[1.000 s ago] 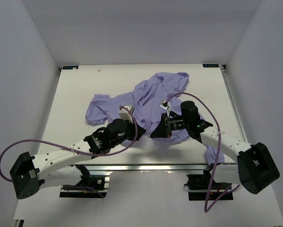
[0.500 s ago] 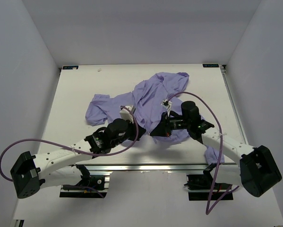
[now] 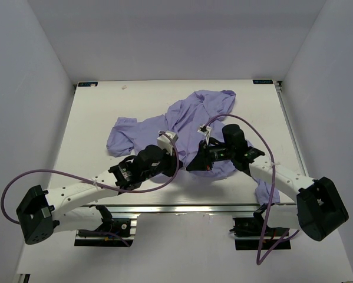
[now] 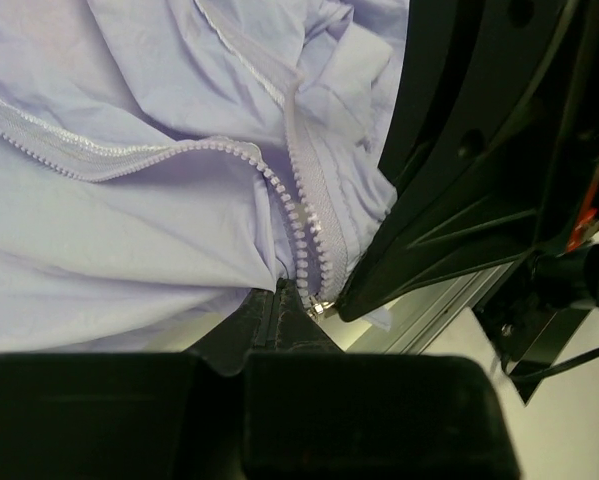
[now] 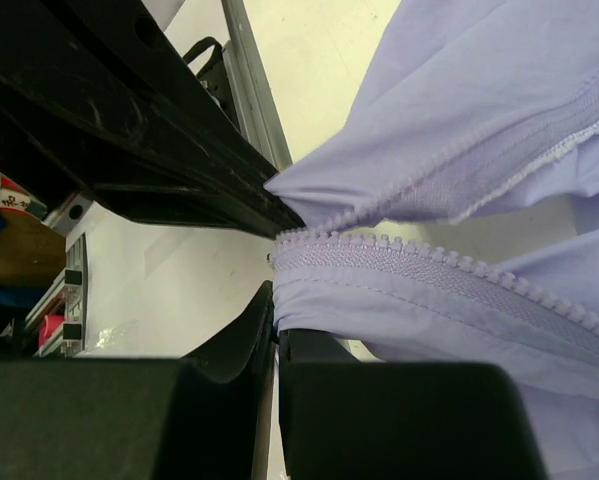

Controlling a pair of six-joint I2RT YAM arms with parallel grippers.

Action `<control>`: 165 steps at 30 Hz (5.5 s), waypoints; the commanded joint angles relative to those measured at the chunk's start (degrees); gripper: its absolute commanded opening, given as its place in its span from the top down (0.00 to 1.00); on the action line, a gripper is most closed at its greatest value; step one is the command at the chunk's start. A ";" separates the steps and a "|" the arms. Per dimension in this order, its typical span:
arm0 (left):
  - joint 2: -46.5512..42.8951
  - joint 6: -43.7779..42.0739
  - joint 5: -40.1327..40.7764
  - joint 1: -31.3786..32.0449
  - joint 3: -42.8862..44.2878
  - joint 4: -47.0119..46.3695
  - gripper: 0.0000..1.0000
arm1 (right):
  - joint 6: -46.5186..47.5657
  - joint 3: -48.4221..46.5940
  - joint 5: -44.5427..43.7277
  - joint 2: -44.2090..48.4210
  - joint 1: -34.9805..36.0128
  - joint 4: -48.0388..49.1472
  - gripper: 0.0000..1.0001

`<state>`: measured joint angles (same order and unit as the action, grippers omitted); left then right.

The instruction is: Zip up the jacket

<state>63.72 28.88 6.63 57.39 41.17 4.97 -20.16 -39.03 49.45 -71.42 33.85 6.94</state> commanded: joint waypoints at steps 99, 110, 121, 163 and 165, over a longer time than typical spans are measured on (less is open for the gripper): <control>-10.20 22.88 -14.19 -3.51 -28.25 -44.96 0.47 | -33.36 20.66 -9.02 5.76 3.33 44.21 1.00; -9.41 22.01 -14.72 -4.03 -28.16 -47.16 0.72 | -34.06 21.09 -9.63 6.20 3.33 44.74 1.00; -9.58 21.74 -14.02 -4.04 -29.56 -48.83 1.00 | -35.21 20.83 -10.69 6.46 3.33 45.80 1.00; -11.43 23.50 -7.60 -3.95 -24.56 -37.31 1.00 | -5.68 14.16 -63.48 22.30 36.71 4.75 0.46; -11.60 23.85 -7.86 -3.95 -24.56 -37.75 1.00 | -5.76 13.27 -69.64 19.48 41.27 6.58 0.47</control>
<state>52.31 51.83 -1.78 53.45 14.94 -33.01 -28.27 -22.50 -3.49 -49.65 70.22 12.56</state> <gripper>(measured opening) 0.071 0.534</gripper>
